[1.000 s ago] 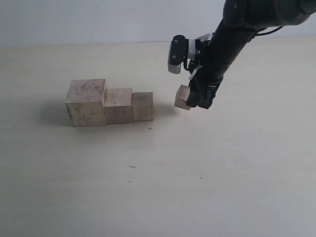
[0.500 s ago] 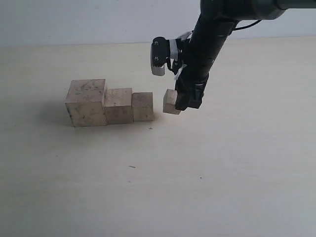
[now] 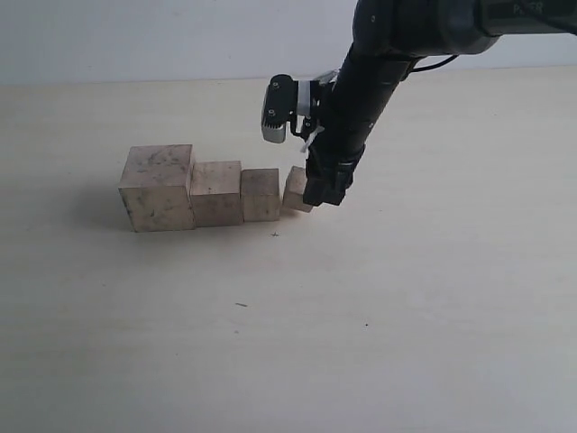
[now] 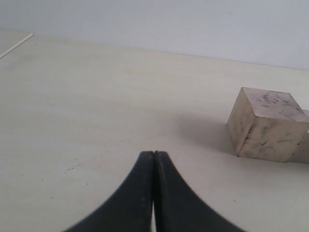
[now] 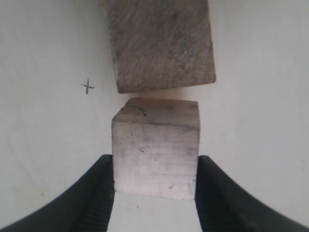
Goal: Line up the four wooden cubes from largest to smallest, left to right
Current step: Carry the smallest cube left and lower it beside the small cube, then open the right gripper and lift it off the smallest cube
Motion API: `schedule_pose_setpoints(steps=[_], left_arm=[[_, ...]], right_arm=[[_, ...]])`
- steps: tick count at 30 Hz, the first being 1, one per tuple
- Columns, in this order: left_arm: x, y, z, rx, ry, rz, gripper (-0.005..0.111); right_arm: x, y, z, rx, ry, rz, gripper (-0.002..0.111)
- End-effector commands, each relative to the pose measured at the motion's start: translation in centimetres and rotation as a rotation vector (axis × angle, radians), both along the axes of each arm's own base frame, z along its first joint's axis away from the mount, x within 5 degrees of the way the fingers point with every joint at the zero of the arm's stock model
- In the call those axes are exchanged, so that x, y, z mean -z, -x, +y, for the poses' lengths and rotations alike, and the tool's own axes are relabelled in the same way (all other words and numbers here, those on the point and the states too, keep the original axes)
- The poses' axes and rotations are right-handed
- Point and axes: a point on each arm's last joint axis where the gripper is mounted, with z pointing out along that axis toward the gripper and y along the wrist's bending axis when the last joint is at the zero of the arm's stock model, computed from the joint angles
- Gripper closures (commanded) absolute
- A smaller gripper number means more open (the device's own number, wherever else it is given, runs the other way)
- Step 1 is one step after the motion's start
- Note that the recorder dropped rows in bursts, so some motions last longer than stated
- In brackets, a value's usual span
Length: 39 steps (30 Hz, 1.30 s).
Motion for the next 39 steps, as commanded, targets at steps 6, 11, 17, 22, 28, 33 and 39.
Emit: schedule_pose_setpoints(steps=[6,11,17,22,28,33,39], left_arm=[[0.0,0.0,0.0,0.004,0.009,-0.012,0.107],[0.0,0.0,0.0,0.004,0.009,-0.012,0.107],[0.0,0.0,0.0,0.004,0.009,-0.012,0.107],[0.0,0.0,0.0,0.004,0.009,-0.012,0.107],[0.0,0.0,0.0,0.004,0.009,-0.012,0.107],[0.0,0.0,0.0,0.004,0.009,-0.012,0.107],[0.0,0.0,0.0,0.004,0.009,-0.012,0.107]], right_arm=[[-0.1,0.0,0.1,0.005,-0.006,0.005,0.063],[-0.2,0.0,0.2,0.013,-0.017,0.008,0.037],[-0.3,-0.1,0.3,0.093,-0.027,0.015,0.037],[-2.0,-0.1,0.0,0.126,-0.026,-0.012,0.037],[-3.9,0.0,-1.5,0.202,0.084,-0.061,0.042],[-3.1,0.0,-1.8,0.233,0.133,-0.039,0.044],[-0.4,-0.1,-1.7,0.232,0.18,0.021,0.044]])
